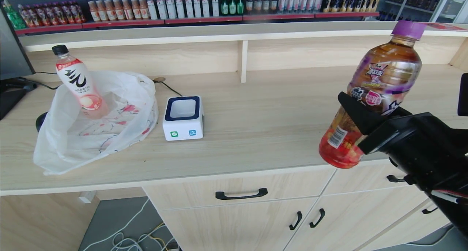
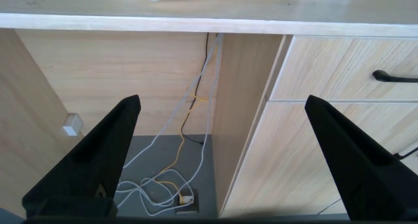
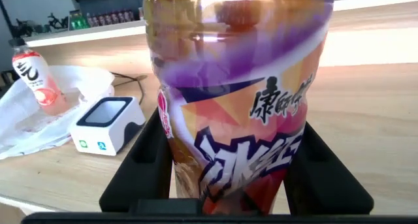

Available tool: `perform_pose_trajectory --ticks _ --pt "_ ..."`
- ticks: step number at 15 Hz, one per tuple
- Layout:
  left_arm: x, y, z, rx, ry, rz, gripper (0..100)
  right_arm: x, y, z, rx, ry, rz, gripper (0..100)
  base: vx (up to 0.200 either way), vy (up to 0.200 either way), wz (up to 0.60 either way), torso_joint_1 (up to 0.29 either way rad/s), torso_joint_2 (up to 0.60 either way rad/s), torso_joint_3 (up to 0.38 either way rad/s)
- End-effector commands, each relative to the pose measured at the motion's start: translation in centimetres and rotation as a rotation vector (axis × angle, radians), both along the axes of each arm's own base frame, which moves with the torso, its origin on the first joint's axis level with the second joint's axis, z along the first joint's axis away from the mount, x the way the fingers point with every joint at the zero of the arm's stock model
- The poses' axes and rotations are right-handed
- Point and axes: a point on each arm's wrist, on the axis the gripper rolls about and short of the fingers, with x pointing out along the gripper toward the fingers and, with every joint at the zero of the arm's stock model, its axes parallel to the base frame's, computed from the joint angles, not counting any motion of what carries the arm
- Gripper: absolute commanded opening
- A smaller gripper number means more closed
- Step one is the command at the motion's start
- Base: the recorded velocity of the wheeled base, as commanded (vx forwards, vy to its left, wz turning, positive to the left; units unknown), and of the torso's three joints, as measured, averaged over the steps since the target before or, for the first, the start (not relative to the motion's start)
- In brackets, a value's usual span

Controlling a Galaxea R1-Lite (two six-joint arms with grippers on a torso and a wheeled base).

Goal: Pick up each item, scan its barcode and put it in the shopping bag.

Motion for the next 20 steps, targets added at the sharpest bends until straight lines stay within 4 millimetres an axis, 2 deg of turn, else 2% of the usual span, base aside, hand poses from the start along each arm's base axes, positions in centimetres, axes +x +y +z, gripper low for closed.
perform_pose_trajectory --ticks 1,3,5,7,10,14,16,20 --pt "0.0 0.0 0.0 0.000 -0.001 0.000 100 0.9 -1.4 0.2 0.003 -0.011 -0.067 0 0.000 0.000 0.00 0.000 0.00 0.000" --pt "0.0 0.0 0.0 -0.003 0.001 0.000 100 2.5 -1.7 0.7 -0.007 -0.035 -0.074 0 0.000 0.000 0.00 0.000 0.00 0.000" --pt "0.0 0.0 0.0 -0.001 -0.001 0.000 100 2.9 -2.1 0.3 -0.019 -0.019 -0.097 0 0.000 0.000 0.00 0.000 0.00 0.000" --pt "0.0 0.0 0.0 -0.001 -0.001 0.000 100 3.1 -2.0 0.2 -0.025 -0.024 -0.103 0 0.000 0.200 0.00 0.002 0.01 0.000" --pt "0.0 0.0 0.0 -0.003 -0.001 0.000 100 4.2 -2.8 1.2 -0.023 -0.071 -0.167 0 0.000 0.200 0.00 -0.001 0.00 0.002" --pt "0.0 0.0 0.0 -0.003 -0.001 0.000 100 3.7 -3.2 0.8 -0.038 -0.069 -0.176 0 0.000 0.200 0.00 0.008 0.01 0.001" --pt "0.0 0.0 0.0 -0.003 -0.001 0.000 100 2.9 -3.6 -0.2 -0.050 -0.030 -0.190 0 0.000 0.200 0.00 -0.005 0.00 0.005" --pt "0.0 0.0 0.0 -0.003 0.001 0.000 100 2.9 -3.7 -0.3 -0.037 -0.020 -0.230 0 0.000 0.200 0.00 0.005 0.00 0.002"
